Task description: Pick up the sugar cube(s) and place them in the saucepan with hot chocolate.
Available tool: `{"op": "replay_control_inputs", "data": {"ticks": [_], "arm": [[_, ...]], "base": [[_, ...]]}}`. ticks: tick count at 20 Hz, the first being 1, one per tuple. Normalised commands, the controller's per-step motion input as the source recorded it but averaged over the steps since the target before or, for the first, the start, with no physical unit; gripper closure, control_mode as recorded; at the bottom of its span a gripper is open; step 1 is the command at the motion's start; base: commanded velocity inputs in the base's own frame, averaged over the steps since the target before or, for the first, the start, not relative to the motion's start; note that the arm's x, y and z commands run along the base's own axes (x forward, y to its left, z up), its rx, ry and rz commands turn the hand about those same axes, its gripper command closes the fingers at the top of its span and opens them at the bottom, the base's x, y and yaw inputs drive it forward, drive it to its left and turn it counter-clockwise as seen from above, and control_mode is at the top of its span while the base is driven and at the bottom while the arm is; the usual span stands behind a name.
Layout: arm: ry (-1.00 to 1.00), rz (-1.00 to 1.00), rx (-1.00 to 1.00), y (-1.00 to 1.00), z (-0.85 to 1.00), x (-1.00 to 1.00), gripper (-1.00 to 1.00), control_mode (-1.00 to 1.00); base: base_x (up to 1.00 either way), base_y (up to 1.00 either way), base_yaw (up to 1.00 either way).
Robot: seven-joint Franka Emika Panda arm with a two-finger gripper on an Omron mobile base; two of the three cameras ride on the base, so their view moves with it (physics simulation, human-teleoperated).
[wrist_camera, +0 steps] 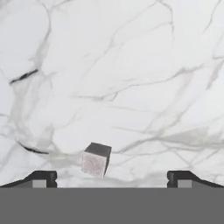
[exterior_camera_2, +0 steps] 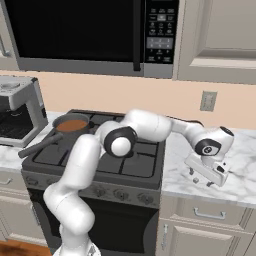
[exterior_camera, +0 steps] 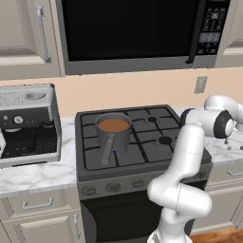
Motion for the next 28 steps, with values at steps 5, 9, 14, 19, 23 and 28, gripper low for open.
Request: {"op": "replay_control_inputs", "data": {"ticks": [5, 9, 14, 19, 23, 28], "arm": [[0.08, 0.00, 0.00, 0.00, -0.14, 0.01, -1.00, -1.00], [0.01, 0.00, 0.00, 0.00, -0.16, 0.02, -1.00, -1.00], [0.00, 0.00, -0.01, 0.00, -0.12, 0.09, -1.00, -1.00], [0.00, 0.00, -0.01, 0.00, -0.11, 0.10, -1.00, -1.00], [0.00, 0.00, 0.00, 0.06, -0.03, 0.03, -1.00, -1.00], [0.00, 0.00, 0.00, 0.15, -0.03, 0.00, -1.00, -1.00]], "base": [[0.00, 0.00, 0.00], [0.00, 0.00, 0.00], [0.00, 0.00, 0.00], [0.00, 0.00, 0.00], [0.00, 0.00, 0.00], [0.00, 0.00, 0.00]]}}
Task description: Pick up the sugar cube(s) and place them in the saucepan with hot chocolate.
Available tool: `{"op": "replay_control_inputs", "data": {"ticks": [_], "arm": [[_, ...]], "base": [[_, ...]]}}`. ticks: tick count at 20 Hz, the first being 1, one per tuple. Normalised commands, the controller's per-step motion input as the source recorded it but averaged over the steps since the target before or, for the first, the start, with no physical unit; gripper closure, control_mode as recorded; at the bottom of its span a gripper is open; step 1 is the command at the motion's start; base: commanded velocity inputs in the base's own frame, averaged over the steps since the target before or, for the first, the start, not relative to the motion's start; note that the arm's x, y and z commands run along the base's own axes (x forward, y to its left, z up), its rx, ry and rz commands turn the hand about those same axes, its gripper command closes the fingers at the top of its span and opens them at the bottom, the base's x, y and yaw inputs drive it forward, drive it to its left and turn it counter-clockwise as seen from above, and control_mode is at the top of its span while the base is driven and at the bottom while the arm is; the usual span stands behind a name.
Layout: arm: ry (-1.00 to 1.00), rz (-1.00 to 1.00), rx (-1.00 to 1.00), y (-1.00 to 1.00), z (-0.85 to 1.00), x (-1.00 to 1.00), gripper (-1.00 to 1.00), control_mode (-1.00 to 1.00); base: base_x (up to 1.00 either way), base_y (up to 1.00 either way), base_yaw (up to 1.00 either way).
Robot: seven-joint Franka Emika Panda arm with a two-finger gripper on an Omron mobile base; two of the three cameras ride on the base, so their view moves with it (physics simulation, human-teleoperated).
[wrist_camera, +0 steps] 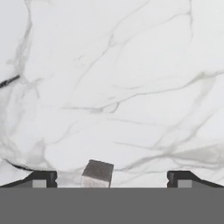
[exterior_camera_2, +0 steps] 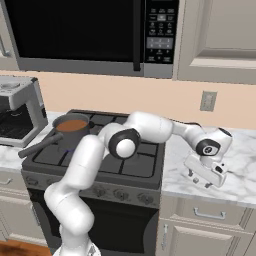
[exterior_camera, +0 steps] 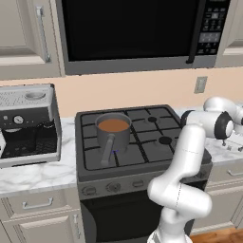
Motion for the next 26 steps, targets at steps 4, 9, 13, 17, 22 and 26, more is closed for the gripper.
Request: {"op": "replay_control_inputs", "data": {"ticks": [4, 9, 13, 17, 22, 26], "arm": [[0.01, 0.00, 0.00, 0.14, -0.08, 0.00, -1.00, -1.00], [0.01, 0.00, 0.00, 0.12, -0.11, 0.00, -1.00, -1.00], [0.00, 0.00, 0.00, 0.10, -0.15, 0.00, -1.00, -1.00], [0.00, 0.00, 0.00, 0.09, -0.13, 0.00, -1.00, -1.00], [0.00, 0.00, 0.00, 0.03, -0.02, 0.01, -1.00, -1.00], [0.00, 0.00, 0.00, 0.15, -0.03, 0.00, -1.00, -1.00]], "base": [[0.00, 0.00, 0.00], [0.00, 0.00, 0.00], [0.00, 0.00, 0.00], [0.00, 0.00, 0.00], [0.00, 0.00, 0.00], [0.00, 0.00, 0.00]]}}
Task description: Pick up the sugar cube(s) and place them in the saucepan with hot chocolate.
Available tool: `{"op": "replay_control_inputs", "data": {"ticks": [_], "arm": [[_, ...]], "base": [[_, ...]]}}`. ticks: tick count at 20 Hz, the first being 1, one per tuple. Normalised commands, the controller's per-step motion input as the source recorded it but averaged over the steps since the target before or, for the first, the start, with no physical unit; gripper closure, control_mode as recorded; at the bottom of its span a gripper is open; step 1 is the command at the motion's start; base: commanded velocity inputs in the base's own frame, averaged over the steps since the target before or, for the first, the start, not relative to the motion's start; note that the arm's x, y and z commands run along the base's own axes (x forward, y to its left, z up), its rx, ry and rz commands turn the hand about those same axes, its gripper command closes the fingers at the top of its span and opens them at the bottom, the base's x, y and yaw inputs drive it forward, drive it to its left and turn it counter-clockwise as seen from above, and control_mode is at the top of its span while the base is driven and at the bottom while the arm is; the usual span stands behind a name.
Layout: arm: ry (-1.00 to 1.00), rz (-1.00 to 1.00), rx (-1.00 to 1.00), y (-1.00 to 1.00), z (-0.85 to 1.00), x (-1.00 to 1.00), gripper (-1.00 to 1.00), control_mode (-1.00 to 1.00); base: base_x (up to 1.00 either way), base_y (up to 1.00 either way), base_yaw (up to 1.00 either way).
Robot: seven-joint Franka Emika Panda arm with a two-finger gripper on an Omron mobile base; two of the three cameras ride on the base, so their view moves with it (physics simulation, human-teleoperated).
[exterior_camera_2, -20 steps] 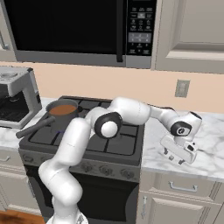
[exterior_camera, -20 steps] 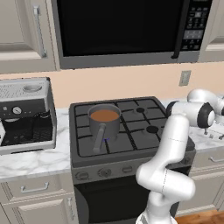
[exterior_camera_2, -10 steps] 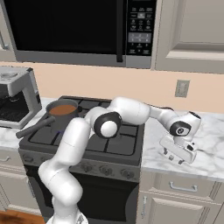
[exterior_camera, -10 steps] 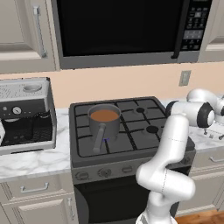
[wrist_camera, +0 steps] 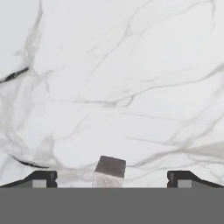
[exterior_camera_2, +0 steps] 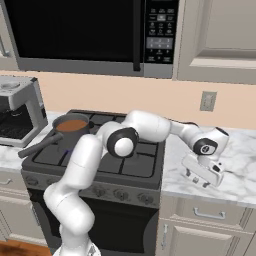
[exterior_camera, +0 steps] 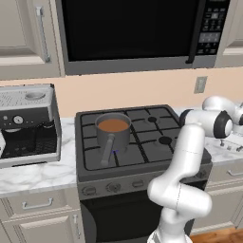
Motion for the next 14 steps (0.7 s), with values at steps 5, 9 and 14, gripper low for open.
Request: {"op": "replay_control_inputs", "data": {"ticks": [5, 9, 14], "arm": [[0.00, 0.00, 0.00, 0.29, -0.08, 0.00, -1.00, -1.00], [0.00, 0.00, 0.00, 0.20, -0.04, 0.00, -1.00, -1.00], [0.00, 0.00, 0.00, 0.01, 0.00, 0.00, -1.00, -1.00]], "base": [[0.00, 0.00, 0.00], [0.00, 0.00, 0.00], [0.00, 0.00, 0.00]]}}
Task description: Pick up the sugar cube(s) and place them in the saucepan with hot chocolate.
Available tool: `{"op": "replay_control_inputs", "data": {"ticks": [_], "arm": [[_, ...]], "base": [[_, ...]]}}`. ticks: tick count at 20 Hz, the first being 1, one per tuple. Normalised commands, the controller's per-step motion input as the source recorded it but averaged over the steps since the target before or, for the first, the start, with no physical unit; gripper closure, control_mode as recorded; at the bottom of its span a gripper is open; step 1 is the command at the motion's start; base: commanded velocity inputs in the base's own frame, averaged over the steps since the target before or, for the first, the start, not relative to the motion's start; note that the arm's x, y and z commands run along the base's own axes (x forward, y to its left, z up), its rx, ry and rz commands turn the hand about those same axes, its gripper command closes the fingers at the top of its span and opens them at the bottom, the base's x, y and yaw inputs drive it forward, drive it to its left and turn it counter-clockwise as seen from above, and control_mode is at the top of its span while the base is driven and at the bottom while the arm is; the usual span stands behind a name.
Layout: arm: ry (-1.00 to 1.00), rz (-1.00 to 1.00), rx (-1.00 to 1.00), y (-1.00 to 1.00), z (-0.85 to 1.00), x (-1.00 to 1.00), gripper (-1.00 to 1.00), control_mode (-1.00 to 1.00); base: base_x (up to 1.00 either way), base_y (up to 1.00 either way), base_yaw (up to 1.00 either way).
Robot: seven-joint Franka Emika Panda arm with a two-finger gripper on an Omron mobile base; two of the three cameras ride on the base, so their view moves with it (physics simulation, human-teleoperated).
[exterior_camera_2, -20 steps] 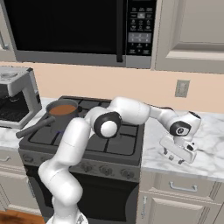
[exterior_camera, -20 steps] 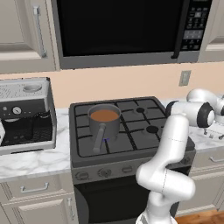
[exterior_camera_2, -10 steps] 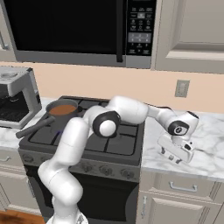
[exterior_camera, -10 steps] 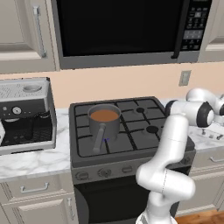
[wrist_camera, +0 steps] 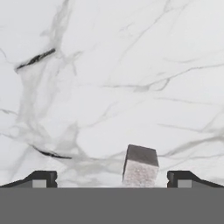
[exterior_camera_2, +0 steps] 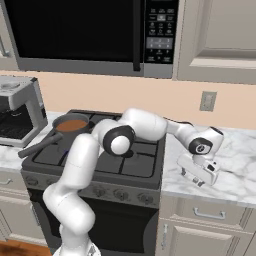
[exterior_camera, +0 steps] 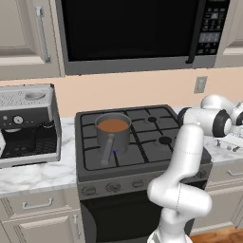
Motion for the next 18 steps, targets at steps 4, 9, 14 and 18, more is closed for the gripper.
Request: {"op": "replay_control_inputs", "data": {"ticks": [4, 9, 14, 18], "arm": [[0.00, 0.00, 0.00, 0.00, 0.00, 0.03, -1.00, -1.00], [0.00, 0.00, 0.00, -0.12, -0.06, 0.27, -1.00, -1.00], [-0.01, 0.00, 0.00, -0.07, -0.10, 0.16, -1.00, -1.00], [0.00, 0.00, 0.00, 0.00, -0.07, 0.00, -1.00, -1.00]], "base": [[0.00, 0.00, 0.00], [0.00, 0.00, 0.00], [0.00, 0.00, 0.00], [0.00, 0.00, 0.00]]}}
